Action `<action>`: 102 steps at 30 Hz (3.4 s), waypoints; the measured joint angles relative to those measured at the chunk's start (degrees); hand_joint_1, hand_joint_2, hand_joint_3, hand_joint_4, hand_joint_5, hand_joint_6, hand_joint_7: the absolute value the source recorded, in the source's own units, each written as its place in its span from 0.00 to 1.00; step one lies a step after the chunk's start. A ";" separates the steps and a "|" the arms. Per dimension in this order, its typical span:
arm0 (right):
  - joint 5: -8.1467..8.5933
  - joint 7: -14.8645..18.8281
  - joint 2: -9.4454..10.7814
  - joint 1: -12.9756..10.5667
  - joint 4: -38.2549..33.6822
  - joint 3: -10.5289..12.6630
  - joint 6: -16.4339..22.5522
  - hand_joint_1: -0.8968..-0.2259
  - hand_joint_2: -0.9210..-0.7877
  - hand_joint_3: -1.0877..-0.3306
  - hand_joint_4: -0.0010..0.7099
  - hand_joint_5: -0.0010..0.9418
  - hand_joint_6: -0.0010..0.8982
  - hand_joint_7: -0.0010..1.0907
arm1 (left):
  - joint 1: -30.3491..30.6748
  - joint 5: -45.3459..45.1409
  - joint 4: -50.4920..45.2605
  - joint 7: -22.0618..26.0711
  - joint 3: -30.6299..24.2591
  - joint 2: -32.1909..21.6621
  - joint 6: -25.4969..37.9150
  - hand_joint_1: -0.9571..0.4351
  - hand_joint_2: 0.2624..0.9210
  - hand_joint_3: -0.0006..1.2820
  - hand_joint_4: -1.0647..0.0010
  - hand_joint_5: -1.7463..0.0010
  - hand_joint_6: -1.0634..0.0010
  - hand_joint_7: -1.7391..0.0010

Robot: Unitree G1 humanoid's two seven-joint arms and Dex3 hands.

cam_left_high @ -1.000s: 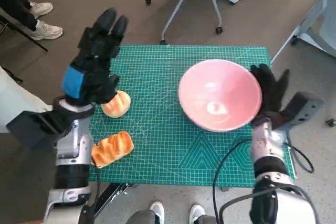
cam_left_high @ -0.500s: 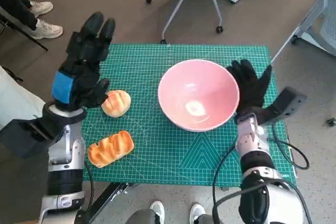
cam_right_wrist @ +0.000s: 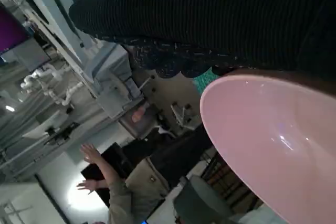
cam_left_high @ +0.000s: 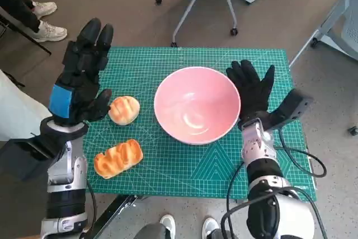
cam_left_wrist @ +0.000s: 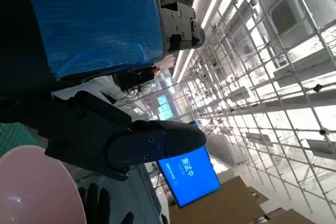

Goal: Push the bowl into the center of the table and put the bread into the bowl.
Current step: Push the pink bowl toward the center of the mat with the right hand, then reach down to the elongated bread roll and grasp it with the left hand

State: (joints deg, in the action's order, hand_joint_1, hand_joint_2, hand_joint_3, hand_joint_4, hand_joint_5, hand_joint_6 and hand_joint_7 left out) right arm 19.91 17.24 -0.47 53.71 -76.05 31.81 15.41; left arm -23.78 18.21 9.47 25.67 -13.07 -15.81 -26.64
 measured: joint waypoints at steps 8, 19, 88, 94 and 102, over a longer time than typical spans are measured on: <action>-1.44 0.00 0.09 0.77 0.00 -1.51 -0.30 0.45 0.00 0.40 0.12 0.01 0.19 0.14 | 1.31 -0.13 -1.79 -1.54 0.00 0.14 0.49 0.19 1.00 0.42 0.90 1.00 1.00 0.82; -6.99 0.24 -2.94 1.46 1.39 -6.86 7.97 0.42 0.00 0.42 0.12 0.00 0.21 0.13 | 1.60 -0.19 -1.43 -1.86 0.36 0.32 0.55 0.18 1.00 0.42 0.90 1.00 1.00 0.82; 2.57 23.21 -5.34 -10.54 45.83 -21.26 21.84 0.36 0.00 0.47 0.23 0.00 0.00 0.53 | 2.45 -30.49 -37.26 14.67 5.36 -33.80 48.67 0.64 0.74 0.00 0.91 0.99 0.79 0.97; 2.65 22.23 -5.32 -10.53 45.26 -20.64 21.60 0.35 0.00 0.47 0.23 0.00 0.00 0.52 | 8.46 -33.16 -48.57 18.48 6.18 -37.78 56.79 0.56 0.74 0.00 0.82 0.99 0.76 0.98; 2.97 21.94 -5.28 -10.34 44.02 -20.42 21.59 0.34 0.00 0.48 0.22 0.00 0.00 0.51 | 13.22 -39.82 -53.60 19.23 12.83 -39.83 61.70 0.46 0.75 0.00 0.75 0.99 0.73 0.99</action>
State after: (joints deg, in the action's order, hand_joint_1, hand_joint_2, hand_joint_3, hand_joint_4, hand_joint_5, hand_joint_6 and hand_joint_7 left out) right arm 22.88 39.18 -5.76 43.37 -32.03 11.39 37.00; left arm -10.56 -21.61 -44.13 44.89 -0.25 -55.64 35.06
